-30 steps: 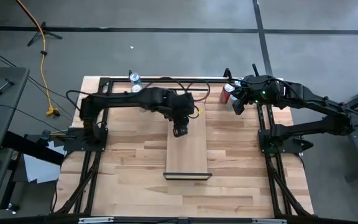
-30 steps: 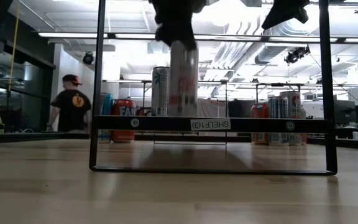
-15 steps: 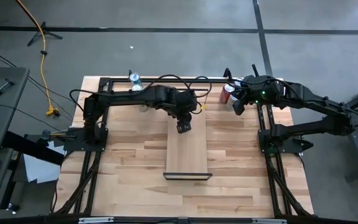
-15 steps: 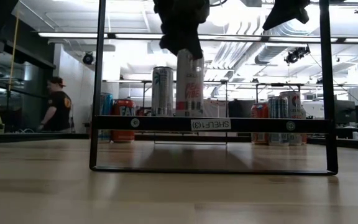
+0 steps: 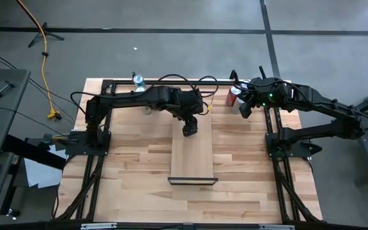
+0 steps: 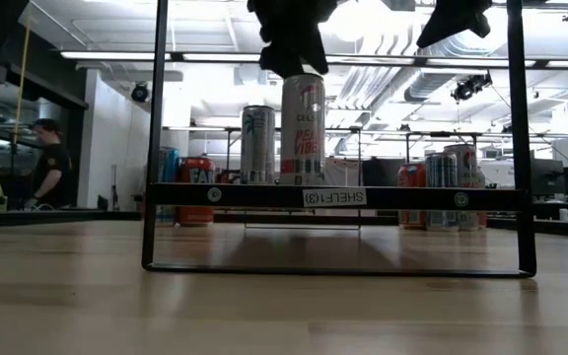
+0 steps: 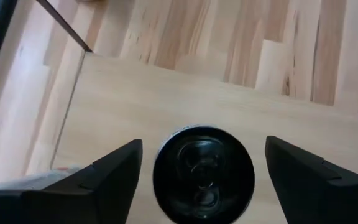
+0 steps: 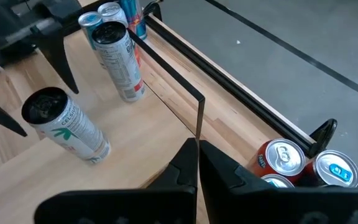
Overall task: Place canned beverage on shelf
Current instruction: Put the left white-pink soda can on the shelf aligned with the other white-pink soda can
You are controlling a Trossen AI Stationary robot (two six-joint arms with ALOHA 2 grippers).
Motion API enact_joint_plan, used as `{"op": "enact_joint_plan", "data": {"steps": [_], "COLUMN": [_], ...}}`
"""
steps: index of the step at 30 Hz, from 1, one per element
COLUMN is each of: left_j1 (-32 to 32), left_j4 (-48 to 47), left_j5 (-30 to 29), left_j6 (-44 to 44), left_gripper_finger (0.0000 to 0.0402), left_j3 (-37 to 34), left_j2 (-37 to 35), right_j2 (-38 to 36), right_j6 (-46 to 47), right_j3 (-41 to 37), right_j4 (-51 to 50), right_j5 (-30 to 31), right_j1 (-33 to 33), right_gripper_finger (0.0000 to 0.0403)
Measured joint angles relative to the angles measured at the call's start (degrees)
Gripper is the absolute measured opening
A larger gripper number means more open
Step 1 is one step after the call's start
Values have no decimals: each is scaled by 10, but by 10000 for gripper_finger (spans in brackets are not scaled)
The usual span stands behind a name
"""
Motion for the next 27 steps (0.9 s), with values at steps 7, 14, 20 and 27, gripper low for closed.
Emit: {"op": "enact_joint_plan", "data": {"steps": [7, 14, 20, 27], "left_j1": [17, 1, -31, -76], "left_j4": [-88, 48, 262, 413], "left_j5": [-2, -13, -87, -138], "left_j6": [14, 23, -44, -196], "left_gripper_finger": [296, 279, 213, 45], "left_j3": [80, -10, -283, -527], "left_j2": [-26, -151, -315, -436], "right_j2": [7, 72, 132, 194], "right_j6": [-55, -124, -177, -208], "right_j3": [0, 0, 0, 0], "right_j4": [22, 39, 55, 142], "right_j5": [-94, -241, -311, -353], "right_j1": [0, 0, 0, 0], "right_gripper_finger": [0, 0, 0, 0]}}
